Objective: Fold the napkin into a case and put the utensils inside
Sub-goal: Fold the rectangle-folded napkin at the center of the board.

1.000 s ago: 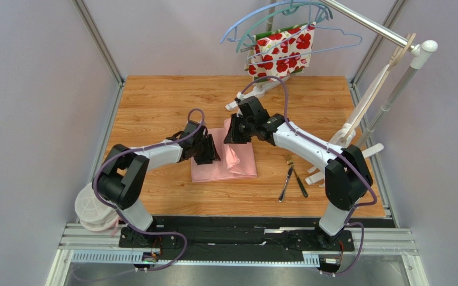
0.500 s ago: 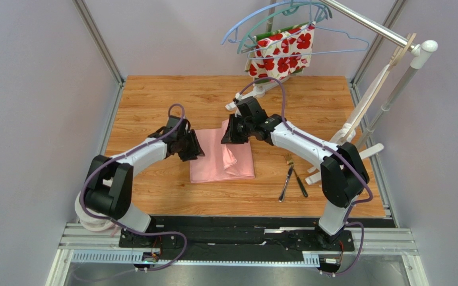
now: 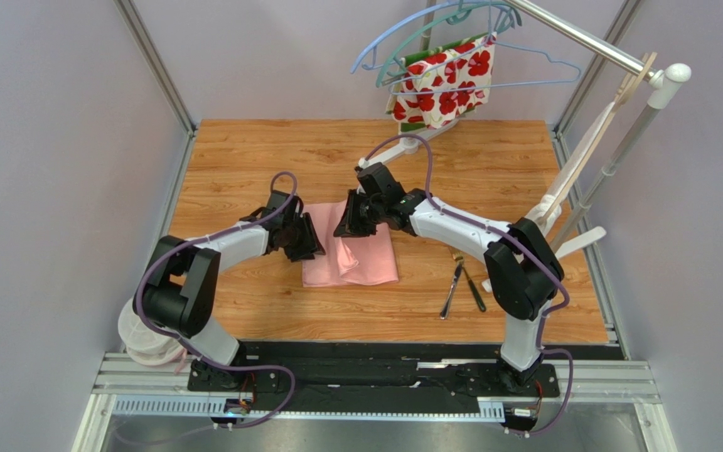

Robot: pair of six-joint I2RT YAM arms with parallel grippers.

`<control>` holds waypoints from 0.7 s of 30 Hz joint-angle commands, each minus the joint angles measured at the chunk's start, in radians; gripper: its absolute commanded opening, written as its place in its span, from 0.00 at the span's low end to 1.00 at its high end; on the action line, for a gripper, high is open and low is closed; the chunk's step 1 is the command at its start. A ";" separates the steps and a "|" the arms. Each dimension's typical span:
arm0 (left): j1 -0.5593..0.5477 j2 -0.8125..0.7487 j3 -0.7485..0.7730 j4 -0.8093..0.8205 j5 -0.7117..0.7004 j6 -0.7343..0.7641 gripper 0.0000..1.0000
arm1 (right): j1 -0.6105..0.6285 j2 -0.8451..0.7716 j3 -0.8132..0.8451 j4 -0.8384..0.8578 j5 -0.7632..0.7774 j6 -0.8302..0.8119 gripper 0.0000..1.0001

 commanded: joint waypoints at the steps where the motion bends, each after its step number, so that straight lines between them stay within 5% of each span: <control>1: -0.005 -0.001 -0.041 0.001 -0.019 0.009 0.46 | 0.010 0.048 0.057 0.090 -0.009 0.065 0.00; 21: -0.007 -0.047 -0.052 -0.004 -0.016 0.011 0.46 | 0.030 0.200 0.135 0.117 -0.012 0.056 0.00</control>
